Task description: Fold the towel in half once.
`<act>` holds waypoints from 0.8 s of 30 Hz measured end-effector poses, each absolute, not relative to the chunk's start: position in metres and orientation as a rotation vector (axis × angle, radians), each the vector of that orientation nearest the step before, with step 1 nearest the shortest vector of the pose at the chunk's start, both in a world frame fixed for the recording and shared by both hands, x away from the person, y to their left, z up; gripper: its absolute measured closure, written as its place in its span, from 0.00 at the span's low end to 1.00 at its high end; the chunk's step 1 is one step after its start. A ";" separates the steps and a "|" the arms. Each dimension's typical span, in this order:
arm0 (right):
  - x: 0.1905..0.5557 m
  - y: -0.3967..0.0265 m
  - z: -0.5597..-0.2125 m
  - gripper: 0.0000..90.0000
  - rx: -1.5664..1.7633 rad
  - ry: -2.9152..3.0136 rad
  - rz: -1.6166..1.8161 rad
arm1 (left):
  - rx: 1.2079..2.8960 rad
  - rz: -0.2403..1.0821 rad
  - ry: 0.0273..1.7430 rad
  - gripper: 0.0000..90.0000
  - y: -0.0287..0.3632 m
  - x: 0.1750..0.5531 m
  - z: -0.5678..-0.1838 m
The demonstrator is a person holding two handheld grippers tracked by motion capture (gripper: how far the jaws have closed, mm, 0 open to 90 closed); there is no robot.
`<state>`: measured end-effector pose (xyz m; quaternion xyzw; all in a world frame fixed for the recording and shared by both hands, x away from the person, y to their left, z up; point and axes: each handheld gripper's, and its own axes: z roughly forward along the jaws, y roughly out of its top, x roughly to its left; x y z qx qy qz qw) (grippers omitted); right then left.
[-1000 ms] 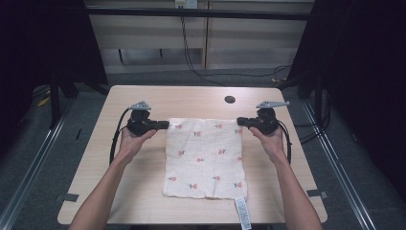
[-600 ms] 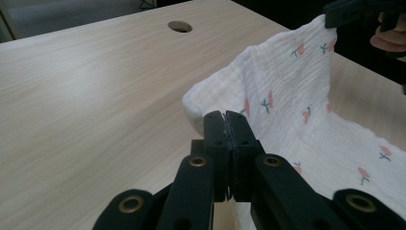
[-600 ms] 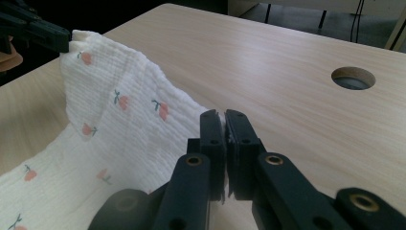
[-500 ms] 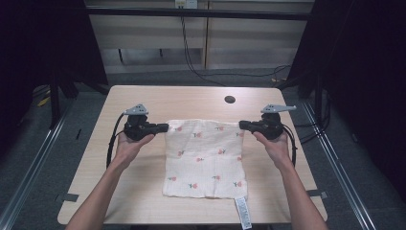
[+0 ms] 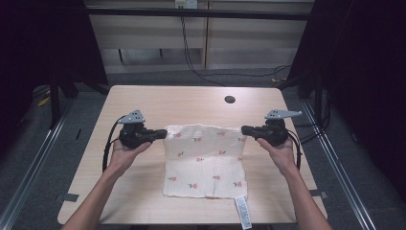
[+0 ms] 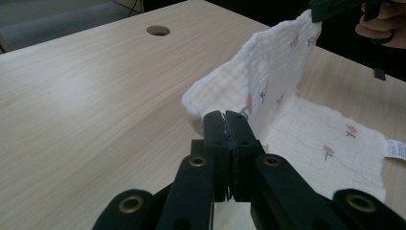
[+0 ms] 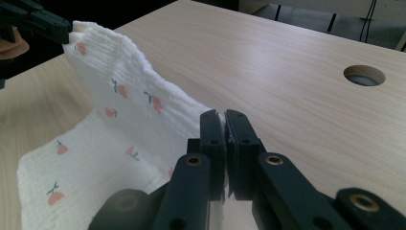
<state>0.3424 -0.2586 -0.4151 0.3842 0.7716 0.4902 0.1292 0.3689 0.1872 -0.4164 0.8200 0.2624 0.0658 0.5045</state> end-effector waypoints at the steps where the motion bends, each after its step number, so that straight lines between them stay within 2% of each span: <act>1: 0.341 -0.258 -0.415 0.96 1.111 2.244 1.424 | 1.979 0.164 0.634 0.99 0.188 0.367 -0.417; 24: 0.291 -0.257 -0.426 0.96 1.058 2.323 1.426 | 2.047 0.111 0.597 0.99 0.193 0.324 -0.438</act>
